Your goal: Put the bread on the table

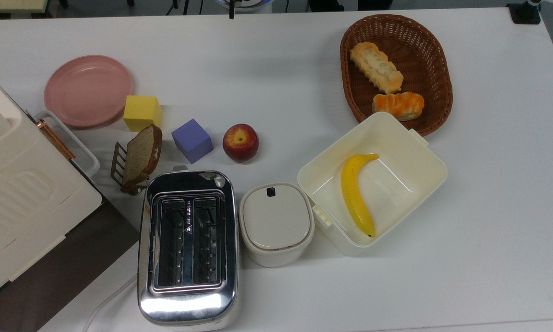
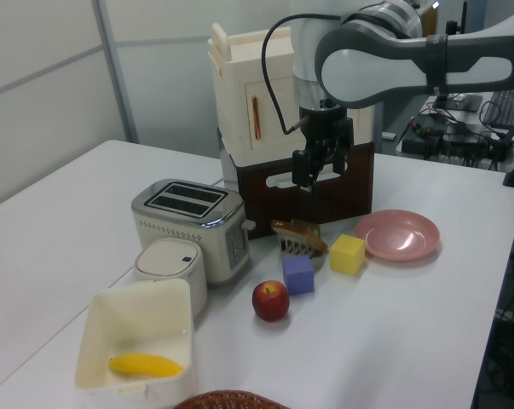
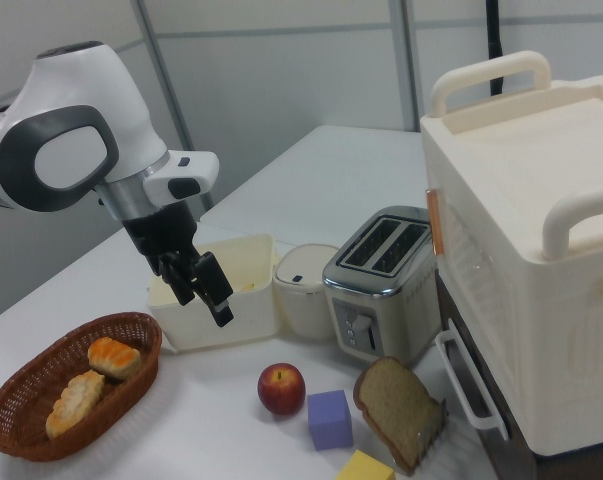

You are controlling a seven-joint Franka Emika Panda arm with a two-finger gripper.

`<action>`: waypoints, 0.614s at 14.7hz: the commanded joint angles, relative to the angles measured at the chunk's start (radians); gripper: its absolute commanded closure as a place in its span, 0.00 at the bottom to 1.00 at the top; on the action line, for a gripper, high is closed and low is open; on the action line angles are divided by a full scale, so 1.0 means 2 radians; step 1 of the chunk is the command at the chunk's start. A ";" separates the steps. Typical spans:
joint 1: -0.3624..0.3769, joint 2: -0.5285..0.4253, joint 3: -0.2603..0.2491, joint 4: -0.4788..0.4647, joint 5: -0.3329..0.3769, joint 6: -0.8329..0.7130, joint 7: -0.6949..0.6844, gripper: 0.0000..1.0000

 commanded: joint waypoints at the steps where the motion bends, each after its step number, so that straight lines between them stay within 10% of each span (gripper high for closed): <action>1: 0.006 -0.001 -0.005 0.005 0.010 -0.007 -0.009 0.00; 9: 0.027 0.006 -0.004 -0.006 0.010 0.035 0.014 0.00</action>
